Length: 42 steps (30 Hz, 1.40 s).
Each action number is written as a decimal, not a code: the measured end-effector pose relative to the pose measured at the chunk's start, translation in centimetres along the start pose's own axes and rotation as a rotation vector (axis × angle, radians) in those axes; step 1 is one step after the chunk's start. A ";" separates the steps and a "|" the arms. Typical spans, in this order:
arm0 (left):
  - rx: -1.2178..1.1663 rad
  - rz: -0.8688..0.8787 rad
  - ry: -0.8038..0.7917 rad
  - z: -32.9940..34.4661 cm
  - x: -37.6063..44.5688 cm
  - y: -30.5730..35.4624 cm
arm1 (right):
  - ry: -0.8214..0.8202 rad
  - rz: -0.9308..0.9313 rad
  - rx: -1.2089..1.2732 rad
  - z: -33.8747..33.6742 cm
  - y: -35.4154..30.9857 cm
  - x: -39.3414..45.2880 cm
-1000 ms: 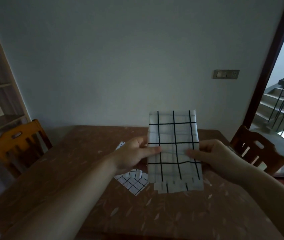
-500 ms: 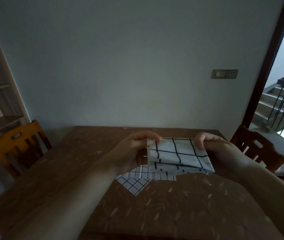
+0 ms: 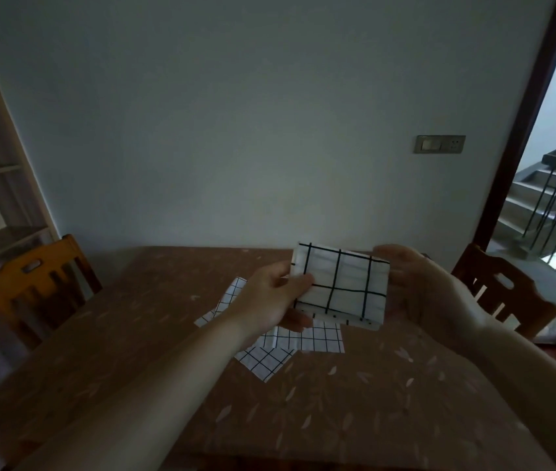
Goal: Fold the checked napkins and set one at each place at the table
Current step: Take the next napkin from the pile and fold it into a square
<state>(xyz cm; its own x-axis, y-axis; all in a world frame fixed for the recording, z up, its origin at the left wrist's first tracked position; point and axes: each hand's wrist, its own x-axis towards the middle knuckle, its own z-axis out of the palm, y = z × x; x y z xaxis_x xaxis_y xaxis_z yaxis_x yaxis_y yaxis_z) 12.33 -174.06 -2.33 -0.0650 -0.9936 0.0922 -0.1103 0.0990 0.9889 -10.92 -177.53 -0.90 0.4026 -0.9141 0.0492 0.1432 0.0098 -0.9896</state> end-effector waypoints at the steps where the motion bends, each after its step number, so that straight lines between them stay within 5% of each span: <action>1: 0.012 0.042 0.013 0.2 0.0 -0.2 | 0.040 0.002 -0.043 0.2 0.4 -0.1; 8: 0.127 0.168 0.109 1.7 0.0 -1.4 | 0.326 -0.143 -0.246 1.0 1.9 0.2; 10: 0.331 0.200 0.099 1.7 0.0 -1.8 | 0.367 -0.226 -0.422 0.3 2.1 0.4; 17: 0.368 0.104 -0.186 3.0 1.3 -0.5 | 0.041 -0.334 -0.827 -1.3 2.3 0.4; 28: 0.338 0.096 -0.233 8.4 1.3 -2.9 | 0.187 -0.438 -0.999 -4.8 3.3 -0.6; 31: 0.311 0.092 -0.211 10.0 1.2 -3.2 | 0.281 -0.324 -0.741 -5.9 3.1 -1.6; 35: 0.266 0.136 0.079 11.6 2.1 -5.5 | 0.160 0.183 -0.103 -6.5 5.1 -3.5; 38: 0.228 0.130 0.203 12.6 3.0 -8.3 | 0.100 0.273 -0.100 -5.5 7.8 -4.5; 42: 0.276 0.083 0.130 13.2 3.6 -12.2 | 0.303 0.263 -0.182 -6.6 10.6 -4.3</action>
<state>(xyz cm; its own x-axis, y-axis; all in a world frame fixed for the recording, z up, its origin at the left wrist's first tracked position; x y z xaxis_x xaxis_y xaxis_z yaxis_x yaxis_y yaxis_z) 0.39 -178.15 -15.62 0.0403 -0.9783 0.2034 -0.3760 0.1738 0.9102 -17.14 -176.15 -12.49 0.1168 -0.9679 -0.2224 -0.1009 0.2112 -0.9722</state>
